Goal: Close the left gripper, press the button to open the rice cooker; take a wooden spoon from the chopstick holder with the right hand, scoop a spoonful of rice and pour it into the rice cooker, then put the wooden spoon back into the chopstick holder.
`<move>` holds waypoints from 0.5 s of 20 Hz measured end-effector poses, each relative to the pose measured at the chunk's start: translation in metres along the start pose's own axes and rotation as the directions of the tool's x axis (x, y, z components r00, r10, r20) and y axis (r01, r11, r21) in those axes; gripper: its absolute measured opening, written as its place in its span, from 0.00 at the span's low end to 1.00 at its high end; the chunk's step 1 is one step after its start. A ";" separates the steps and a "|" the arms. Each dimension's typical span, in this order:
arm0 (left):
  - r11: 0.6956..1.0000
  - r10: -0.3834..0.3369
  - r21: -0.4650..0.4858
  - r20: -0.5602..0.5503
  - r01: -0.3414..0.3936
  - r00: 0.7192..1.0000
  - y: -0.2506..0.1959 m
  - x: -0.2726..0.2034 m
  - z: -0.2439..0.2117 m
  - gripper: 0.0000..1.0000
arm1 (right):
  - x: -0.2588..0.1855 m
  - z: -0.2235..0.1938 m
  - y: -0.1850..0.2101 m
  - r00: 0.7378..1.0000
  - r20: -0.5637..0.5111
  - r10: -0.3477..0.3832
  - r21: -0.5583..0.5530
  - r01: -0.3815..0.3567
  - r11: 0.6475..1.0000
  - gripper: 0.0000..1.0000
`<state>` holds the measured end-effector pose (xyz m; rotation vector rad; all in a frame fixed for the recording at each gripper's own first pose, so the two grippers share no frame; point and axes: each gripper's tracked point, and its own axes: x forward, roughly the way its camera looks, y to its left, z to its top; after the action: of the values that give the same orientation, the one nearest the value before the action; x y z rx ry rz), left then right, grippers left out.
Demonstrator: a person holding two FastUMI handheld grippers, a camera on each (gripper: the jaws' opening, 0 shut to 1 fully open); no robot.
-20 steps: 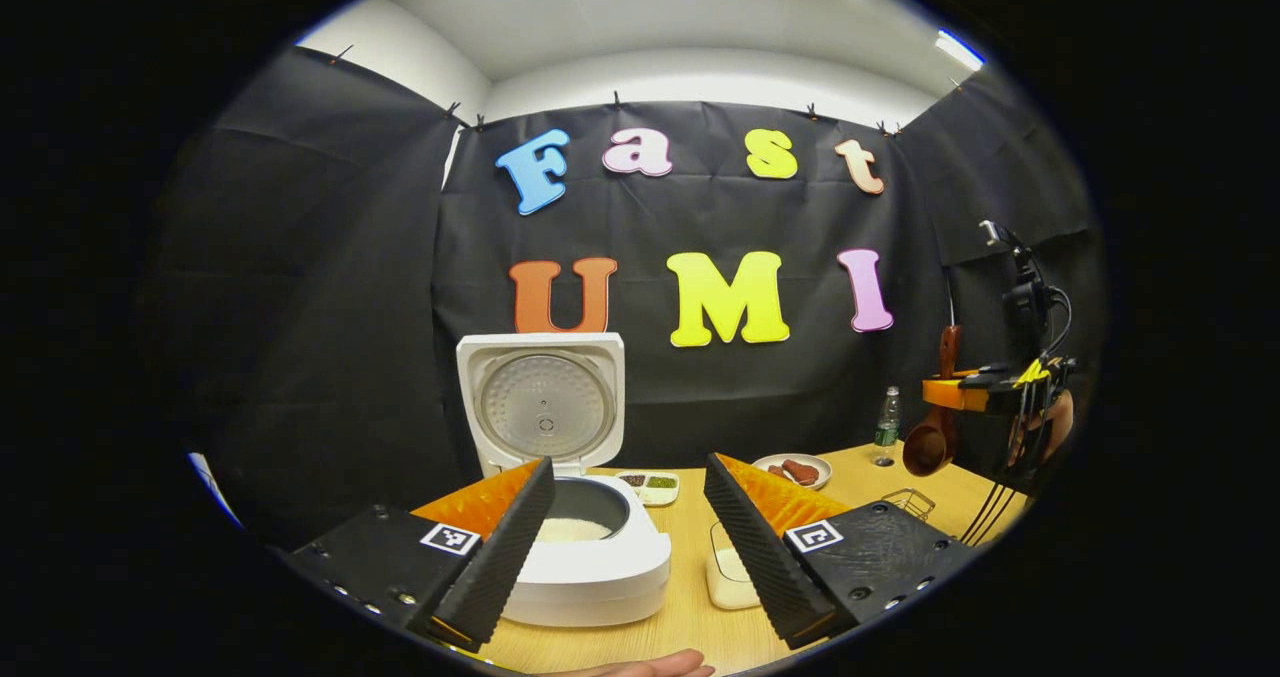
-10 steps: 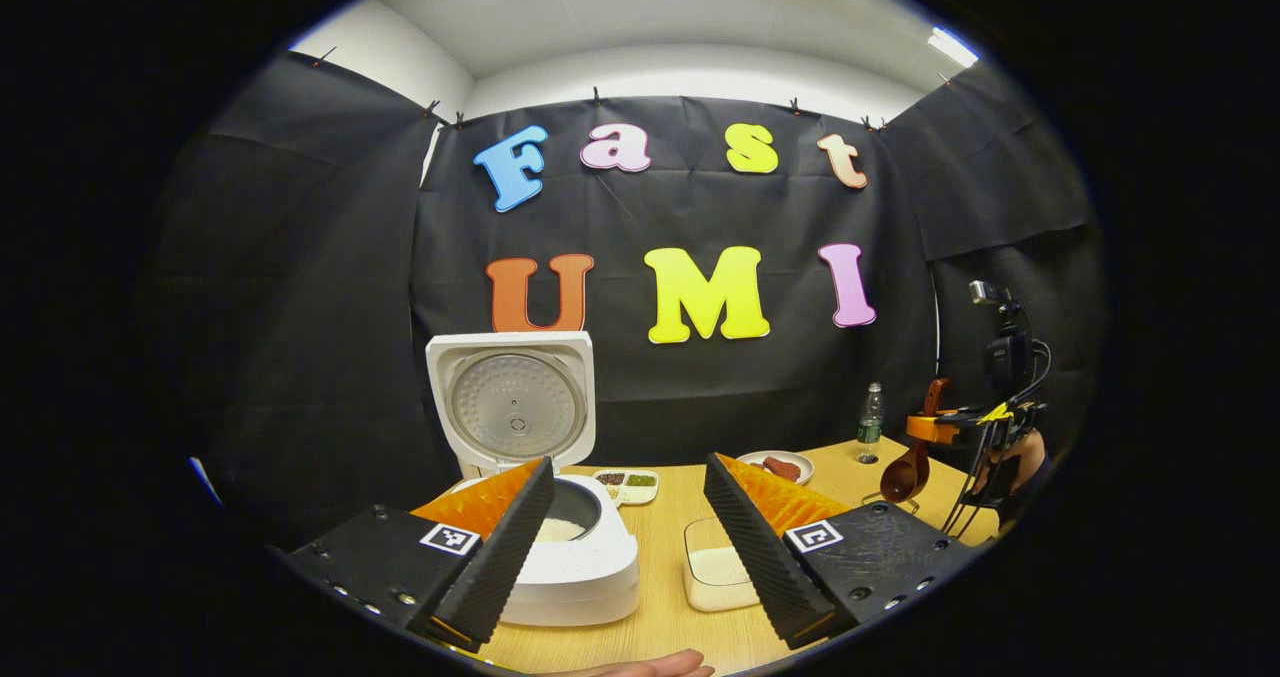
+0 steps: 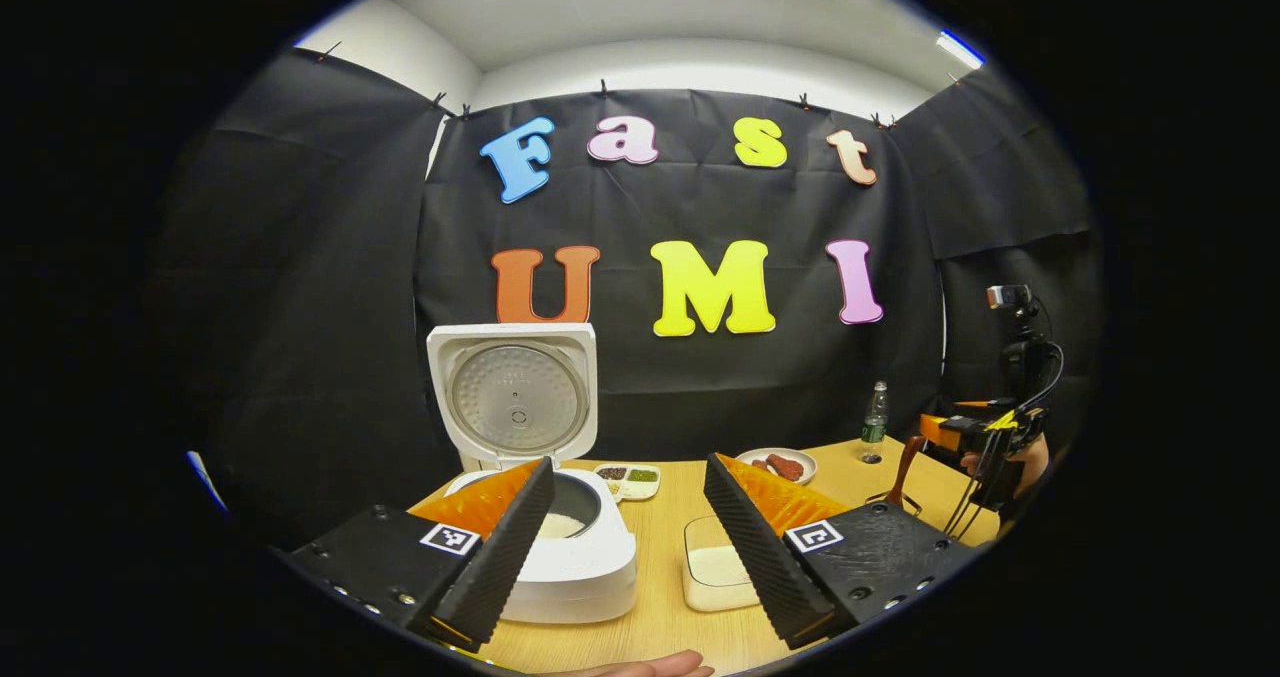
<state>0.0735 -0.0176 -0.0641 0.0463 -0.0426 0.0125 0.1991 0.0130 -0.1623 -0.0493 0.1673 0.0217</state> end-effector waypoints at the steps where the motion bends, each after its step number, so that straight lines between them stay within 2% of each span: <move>1: 1.000 0.006 0.002 -0.001 -0.006 1.000 0.003 0.002 0.000 0.96 | -0.005 0.001 -0.003 1.000 0.009 -0.002 -0.001 0.002 1.000 0.90; 5: 0.998 -0.035 -0.046 -0.011 0.035 0.999 0.004 0.007 0.006 0.95 | -0.034 0.010 -0.011 0.999 0.052 0.006 0.008 -0.006 1.000 0.91; 10: 0.999 0.023 -0.033 0.020 -0.023 1.000 0.042 0.019 0.029 0.95 | -0.080 0.019 -0.014 0.996 0.087 0.032 0.067 -0.038 0.997 0.93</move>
<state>0.0906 0.0232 -0.0325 0.0128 -0.0637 0.0343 0.1235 -0.0009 -0.1291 0.0232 0.0832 0.0526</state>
